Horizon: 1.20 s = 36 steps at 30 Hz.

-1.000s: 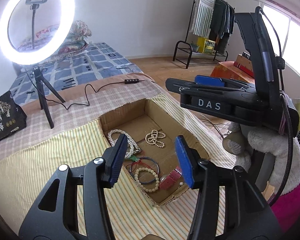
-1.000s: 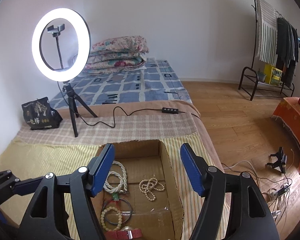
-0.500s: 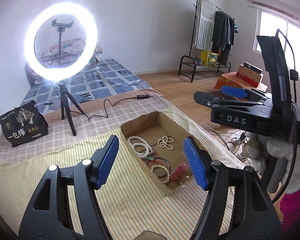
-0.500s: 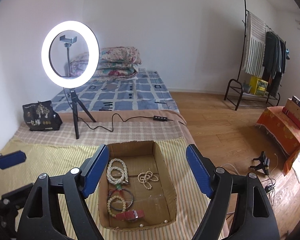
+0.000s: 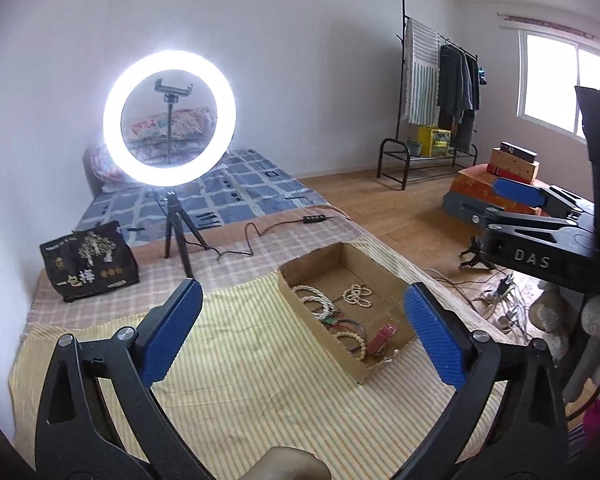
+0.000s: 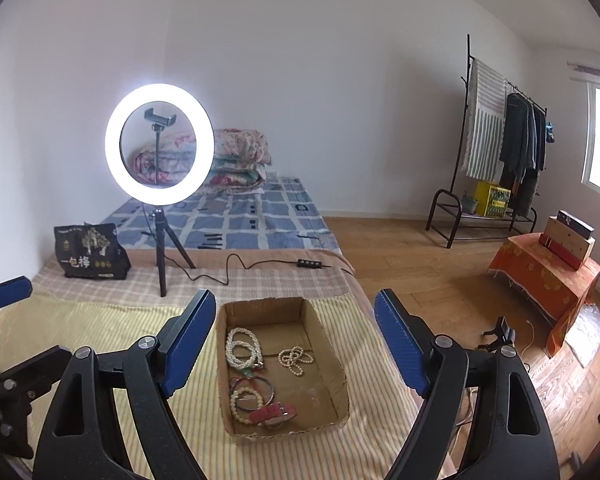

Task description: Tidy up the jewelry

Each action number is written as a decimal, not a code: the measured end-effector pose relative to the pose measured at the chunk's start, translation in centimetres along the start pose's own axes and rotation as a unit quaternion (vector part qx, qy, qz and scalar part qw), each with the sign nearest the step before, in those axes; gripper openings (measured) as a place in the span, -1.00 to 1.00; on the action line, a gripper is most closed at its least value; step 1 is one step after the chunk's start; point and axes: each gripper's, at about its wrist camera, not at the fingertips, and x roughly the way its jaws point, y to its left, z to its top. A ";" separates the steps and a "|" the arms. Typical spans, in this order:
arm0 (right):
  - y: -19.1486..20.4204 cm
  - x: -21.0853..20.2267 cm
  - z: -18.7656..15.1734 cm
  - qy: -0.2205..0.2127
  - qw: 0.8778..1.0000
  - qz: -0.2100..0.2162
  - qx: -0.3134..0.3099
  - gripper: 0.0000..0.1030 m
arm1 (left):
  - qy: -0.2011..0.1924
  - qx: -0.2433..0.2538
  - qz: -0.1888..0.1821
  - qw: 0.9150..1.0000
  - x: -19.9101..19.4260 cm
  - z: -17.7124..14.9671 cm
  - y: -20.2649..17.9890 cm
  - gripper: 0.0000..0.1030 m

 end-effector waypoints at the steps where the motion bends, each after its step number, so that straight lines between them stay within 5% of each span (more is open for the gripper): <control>1: 0.1 -0.3 -0.2 -0.004 1.000 -0.001 0.001 0.59 | -0.005 0.002 0.005 1.000 -0.4 -0.1 0.0 0.99; 36: 1.1 -0.6 -2.7 -0.005 1.000 -0.018 -0.004 0.62 | 0.017 0.017 0.040 0.999 -0.8 -1.9 0.6 1.00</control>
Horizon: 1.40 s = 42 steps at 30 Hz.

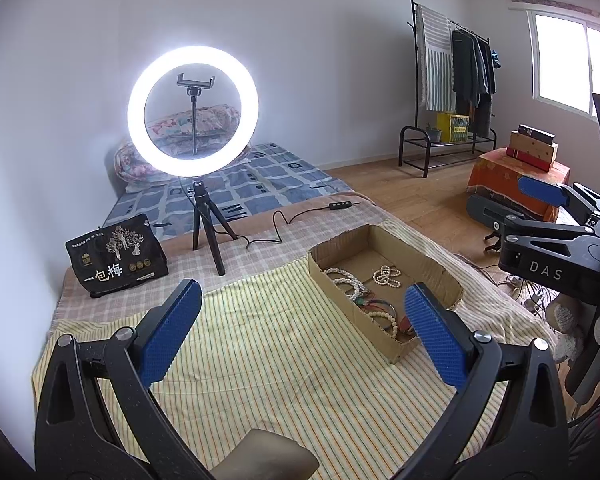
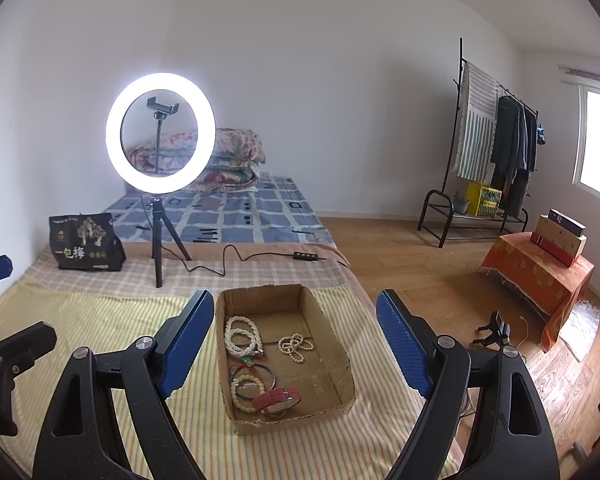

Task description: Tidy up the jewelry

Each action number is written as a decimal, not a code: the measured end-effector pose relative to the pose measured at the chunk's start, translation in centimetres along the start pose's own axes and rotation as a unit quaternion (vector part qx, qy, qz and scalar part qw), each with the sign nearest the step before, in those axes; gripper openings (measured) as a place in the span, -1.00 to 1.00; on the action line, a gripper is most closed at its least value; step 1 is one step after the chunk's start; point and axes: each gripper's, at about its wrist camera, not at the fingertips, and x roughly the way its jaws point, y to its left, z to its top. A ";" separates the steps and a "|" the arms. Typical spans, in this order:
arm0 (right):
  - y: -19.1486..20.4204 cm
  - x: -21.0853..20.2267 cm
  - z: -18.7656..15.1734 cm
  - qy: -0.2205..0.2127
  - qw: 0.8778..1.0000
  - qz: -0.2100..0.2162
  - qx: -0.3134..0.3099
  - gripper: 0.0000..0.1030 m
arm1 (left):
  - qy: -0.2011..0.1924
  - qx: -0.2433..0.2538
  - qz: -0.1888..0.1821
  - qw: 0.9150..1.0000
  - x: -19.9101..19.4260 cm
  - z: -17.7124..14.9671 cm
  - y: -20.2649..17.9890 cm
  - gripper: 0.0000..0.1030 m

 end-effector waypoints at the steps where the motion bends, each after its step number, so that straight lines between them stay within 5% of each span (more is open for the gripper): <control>1: 0.0 0.0 0.0 0.000 1.000 0.000 0.000 0.62 | 0.000 0.000 0.000 1.000 -0.1 -0.1 0.0 1.00; 42: 0.0 -0.1 -0.2 0.004 1.000 0.002 -0.015 0.62 | 0.007 -0.001 -0.003 1.000 -0.1 -0.4 -0.5 1.00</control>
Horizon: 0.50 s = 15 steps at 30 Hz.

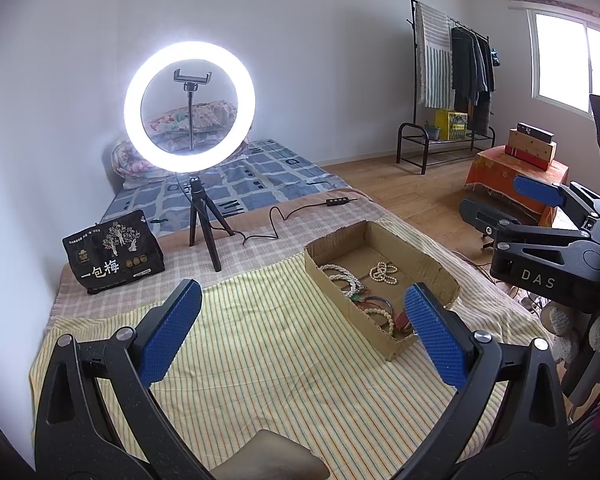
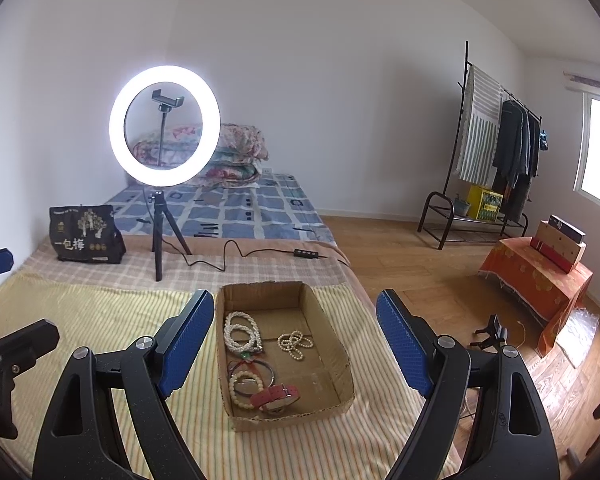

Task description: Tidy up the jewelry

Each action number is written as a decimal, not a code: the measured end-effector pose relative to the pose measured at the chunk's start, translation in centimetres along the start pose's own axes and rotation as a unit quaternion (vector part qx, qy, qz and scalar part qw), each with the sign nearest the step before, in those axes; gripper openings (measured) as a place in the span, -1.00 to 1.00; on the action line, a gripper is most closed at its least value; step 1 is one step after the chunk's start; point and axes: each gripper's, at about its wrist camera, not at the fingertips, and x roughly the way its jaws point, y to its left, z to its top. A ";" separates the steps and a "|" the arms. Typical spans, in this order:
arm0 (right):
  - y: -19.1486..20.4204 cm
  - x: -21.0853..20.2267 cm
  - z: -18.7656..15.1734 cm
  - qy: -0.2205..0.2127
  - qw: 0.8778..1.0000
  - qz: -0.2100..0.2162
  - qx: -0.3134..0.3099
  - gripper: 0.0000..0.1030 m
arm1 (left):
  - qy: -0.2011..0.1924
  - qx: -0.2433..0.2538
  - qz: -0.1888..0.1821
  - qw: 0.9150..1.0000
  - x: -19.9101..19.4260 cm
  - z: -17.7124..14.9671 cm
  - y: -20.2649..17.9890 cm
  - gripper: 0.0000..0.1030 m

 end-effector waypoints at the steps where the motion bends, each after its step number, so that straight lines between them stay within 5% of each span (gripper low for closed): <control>1: 0.0 0.0 0.0 0.000 1.000 0.000 -0.001 0.62 | 0.000 0.000 0.000 1.000 0.0 0.0 0.0 1.00; 15: 0.0 0.1 -0.1 0.003 1.000 0.000 -0.005 0.62 | -0.004 -0.001 0.008 1.000 0.0 0.0 0.1 1.00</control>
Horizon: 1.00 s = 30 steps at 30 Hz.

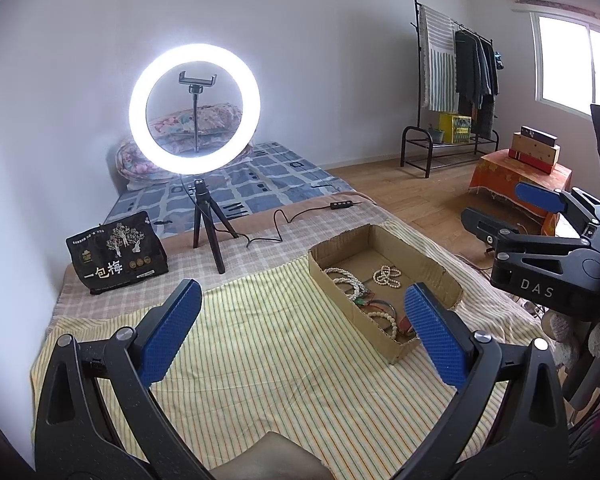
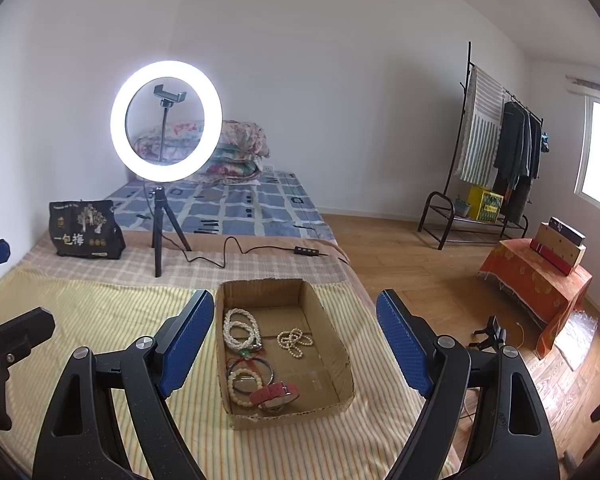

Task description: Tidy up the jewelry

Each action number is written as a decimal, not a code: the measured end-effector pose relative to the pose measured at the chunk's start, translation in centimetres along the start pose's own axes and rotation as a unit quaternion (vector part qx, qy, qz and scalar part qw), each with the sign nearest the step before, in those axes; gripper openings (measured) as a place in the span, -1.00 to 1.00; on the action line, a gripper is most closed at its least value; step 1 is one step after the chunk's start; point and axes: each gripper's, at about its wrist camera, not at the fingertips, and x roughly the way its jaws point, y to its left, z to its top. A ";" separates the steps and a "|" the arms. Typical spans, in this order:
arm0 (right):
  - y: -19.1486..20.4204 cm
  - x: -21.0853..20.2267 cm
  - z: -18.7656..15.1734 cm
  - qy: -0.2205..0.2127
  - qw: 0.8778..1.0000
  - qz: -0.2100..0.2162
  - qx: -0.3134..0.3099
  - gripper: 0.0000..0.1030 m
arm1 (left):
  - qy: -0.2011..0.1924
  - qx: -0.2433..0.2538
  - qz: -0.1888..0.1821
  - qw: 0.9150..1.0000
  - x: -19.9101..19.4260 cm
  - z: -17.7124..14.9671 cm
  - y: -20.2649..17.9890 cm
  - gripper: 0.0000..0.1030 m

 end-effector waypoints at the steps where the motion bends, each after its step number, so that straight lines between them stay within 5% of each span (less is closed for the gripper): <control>1: 0.0 0.0 0.0 0.001 1.000 0.000 0.000 0.62 | 0.000 -0.001 0.003 1.000 0.1 0.0 0.0 1.00; 30: 0.0 0.3 -0.2 0.000 1.000 -0.006 -0.017 0.62 | 0.017 -0.012 -0.002 1.000 0.2 0.2 0.3 1.00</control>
